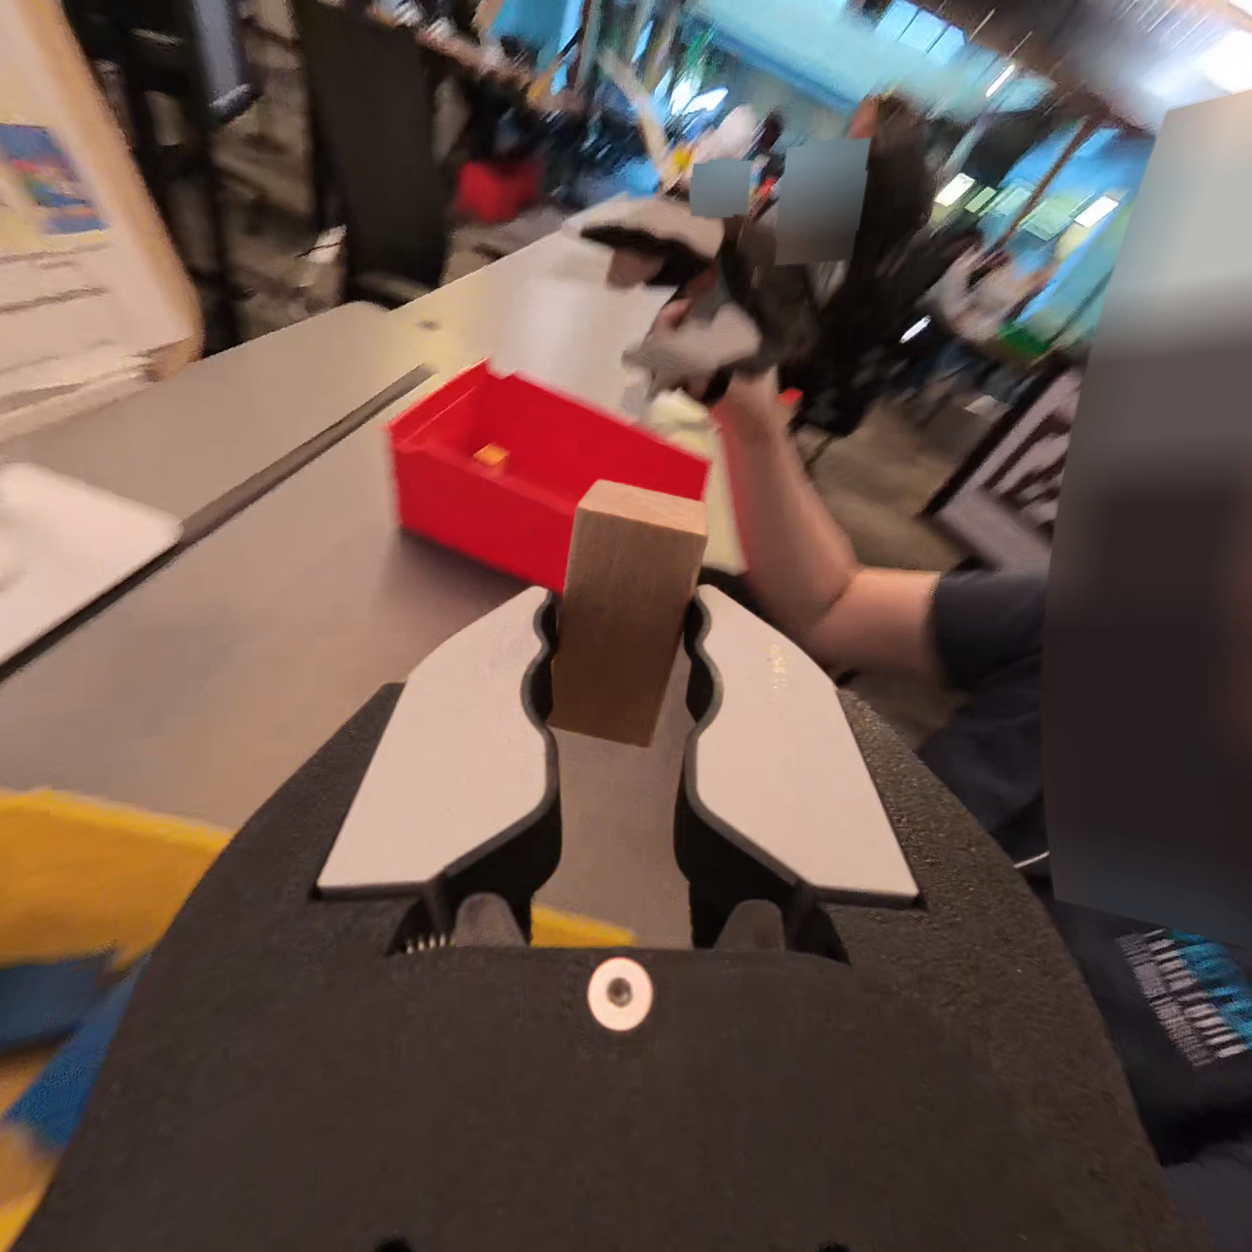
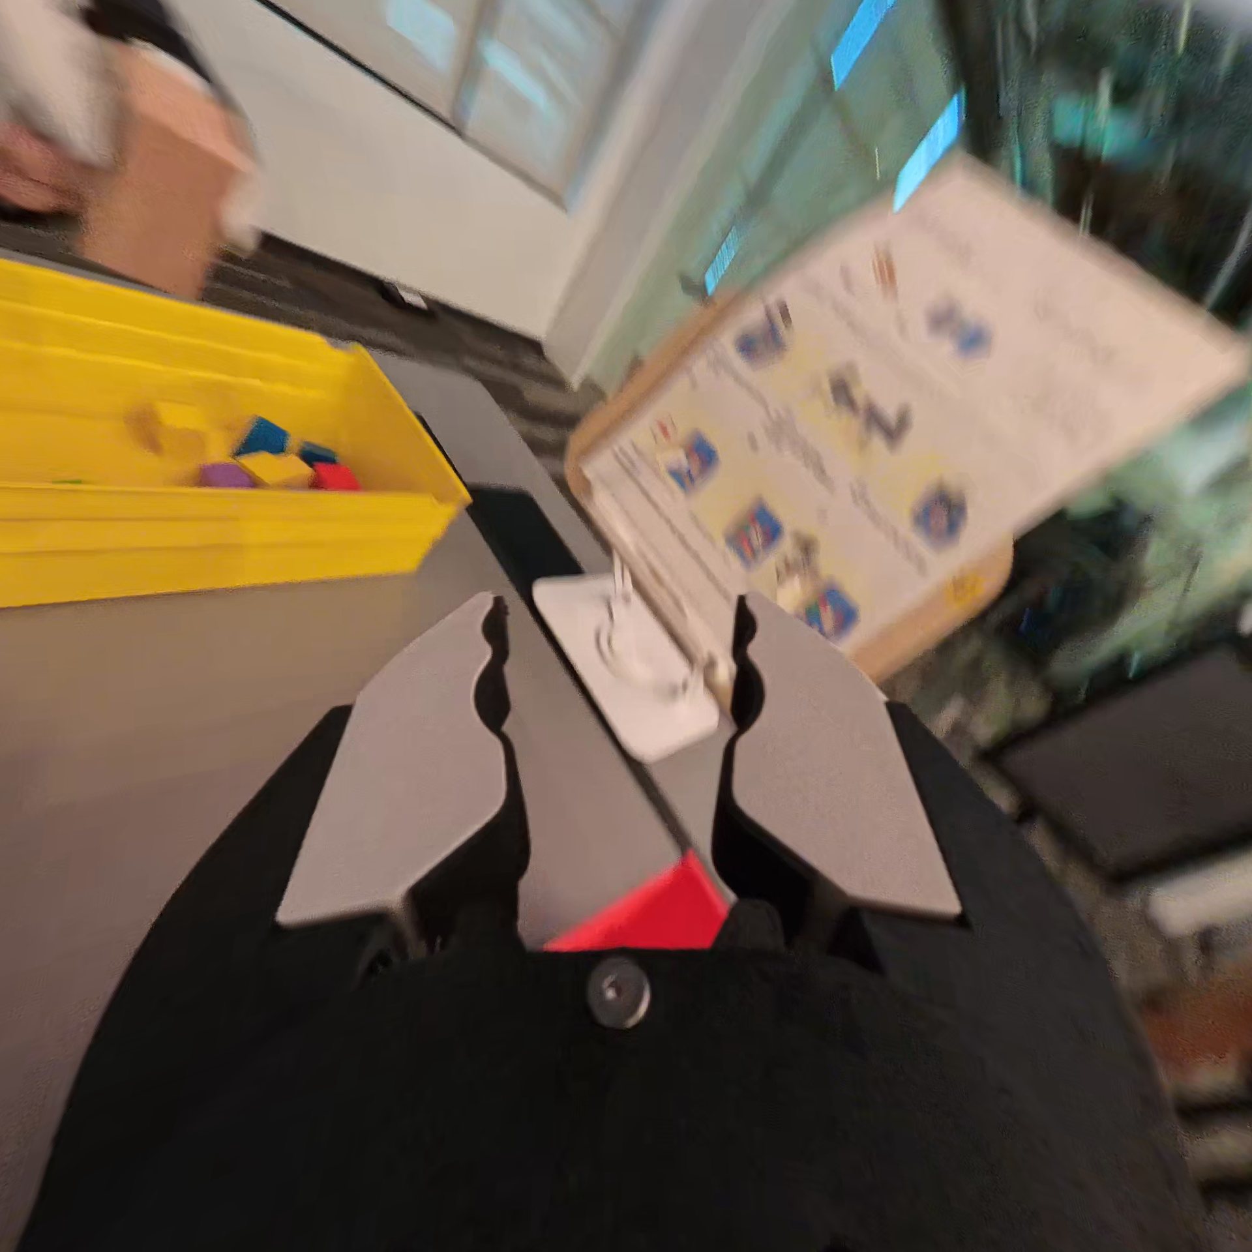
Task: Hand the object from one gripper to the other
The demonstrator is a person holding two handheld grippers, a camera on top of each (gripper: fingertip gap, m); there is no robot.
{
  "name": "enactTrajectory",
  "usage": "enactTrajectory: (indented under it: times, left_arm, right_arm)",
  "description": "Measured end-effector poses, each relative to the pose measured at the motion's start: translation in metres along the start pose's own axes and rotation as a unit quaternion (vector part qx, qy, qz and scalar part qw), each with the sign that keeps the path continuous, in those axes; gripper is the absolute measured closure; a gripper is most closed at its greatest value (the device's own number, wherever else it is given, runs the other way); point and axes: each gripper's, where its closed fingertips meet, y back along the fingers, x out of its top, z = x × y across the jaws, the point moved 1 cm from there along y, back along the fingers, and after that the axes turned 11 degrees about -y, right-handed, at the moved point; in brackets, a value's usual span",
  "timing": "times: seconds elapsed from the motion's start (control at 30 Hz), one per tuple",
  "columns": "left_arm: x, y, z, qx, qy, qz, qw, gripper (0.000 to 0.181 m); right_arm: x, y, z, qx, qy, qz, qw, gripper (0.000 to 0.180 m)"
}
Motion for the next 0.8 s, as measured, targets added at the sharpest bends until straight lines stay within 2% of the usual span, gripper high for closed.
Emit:
enactTrajectory:
  times: [0.07, 0.17, 0.3, 0.43, 0.67, 0.8]
  left_arm:
    - [0.012, -0.018, 0.009, -0.06, 0.064, 0.047, 0.995, 0.146]
    - [0.012, -0.046, 0.015, -0.128, 0.126, 0.062, 0.982, 0.145]
    - [0.011, -0.07, 0.023, -0.175, 0.159, 0.072, 0.969, 0.145]
    - [0.009, -0.081, 0.029, -0.19, 0.166, 0.062, 0.966, 0.145]
    - [0.007, -0.088, 0.033, -0.195, 0.165, 0.053, 0.965, 0.145]
    - [0.007, -0.088, 0.032, -0.2, 0.174, 0.058, 0.962, 0.145]
  right_arm:
    - [0.025, -0.005, -0.038, 0.02, 0.083, 0.064, 0.994, 0.108]
    - [0.049, -0.009, -0.089, 0.044, 0.165, 0.133, 0.976, 0.103]
    - [0.053, -0.019, -0.125, 0.072, 0.187, 0.138, 0.97, 0.094]
    - [0.044, -0.029, -0.131, 0.079, 0.189, 0.115, 0.972, 0.093]
    - [0.033, -0.038, -0.13, 0.06, 0.215, 0.087, 0.971, 0.11]
    - [0.034, -0.039, -0.13, 0.059, 0.206, 0.088, 0.973, 0.11]
